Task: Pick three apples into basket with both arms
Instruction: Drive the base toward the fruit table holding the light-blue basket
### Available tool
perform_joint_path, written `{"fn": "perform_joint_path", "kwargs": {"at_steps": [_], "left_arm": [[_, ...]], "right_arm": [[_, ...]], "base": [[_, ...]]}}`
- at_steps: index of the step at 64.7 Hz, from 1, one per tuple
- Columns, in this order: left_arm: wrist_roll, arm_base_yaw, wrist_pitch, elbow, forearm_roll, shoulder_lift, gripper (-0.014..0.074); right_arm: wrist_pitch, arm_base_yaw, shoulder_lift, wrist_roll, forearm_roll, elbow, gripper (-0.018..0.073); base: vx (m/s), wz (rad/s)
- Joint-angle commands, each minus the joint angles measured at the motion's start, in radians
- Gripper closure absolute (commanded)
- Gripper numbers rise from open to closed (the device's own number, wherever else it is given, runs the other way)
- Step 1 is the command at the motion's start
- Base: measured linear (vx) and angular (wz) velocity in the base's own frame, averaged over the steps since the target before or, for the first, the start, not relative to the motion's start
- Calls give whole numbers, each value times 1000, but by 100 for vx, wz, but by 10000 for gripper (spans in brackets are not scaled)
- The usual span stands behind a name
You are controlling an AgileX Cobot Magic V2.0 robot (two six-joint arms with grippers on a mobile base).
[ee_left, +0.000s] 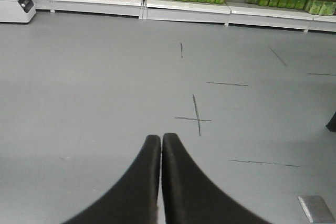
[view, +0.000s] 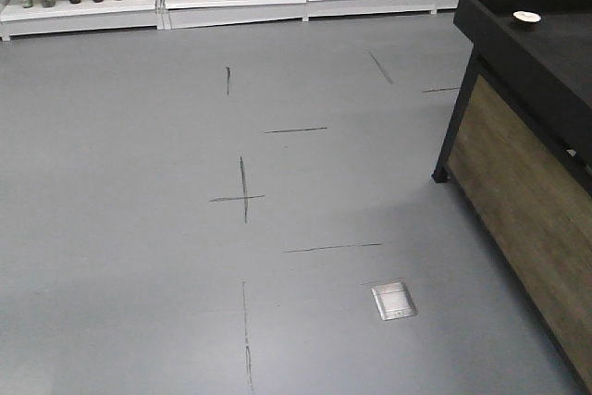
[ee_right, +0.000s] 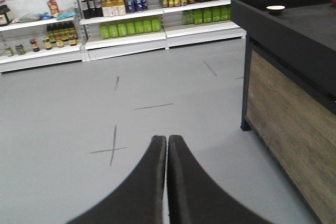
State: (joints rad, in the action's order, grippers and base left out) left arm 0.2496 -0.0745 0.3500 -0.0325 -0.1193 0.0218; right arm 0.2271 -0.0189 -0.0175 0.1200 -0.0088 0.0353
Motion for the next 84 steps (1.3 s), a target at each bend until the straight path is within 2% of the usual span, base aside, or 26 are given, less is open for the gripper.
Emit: {"fn": "perform_joint_path", "kwargs": {"at_steps": [1, 36, 84], "left_arm": [[10, 6, -68, -8, 6, 6, 603], [10, 6, -68, -8, 6, 6, 603], [10, 6, -68, -8, 6, 6, 603]], "right_arm": [[-72, 8, -4, 0, -2, 6, 568], [-72, 8, -4, 0, -2, 6, 568], [-72, 8, -4, 0, -2, 6, 568]], "base": [[25, -21], [23, -35], [17, -59]]}}
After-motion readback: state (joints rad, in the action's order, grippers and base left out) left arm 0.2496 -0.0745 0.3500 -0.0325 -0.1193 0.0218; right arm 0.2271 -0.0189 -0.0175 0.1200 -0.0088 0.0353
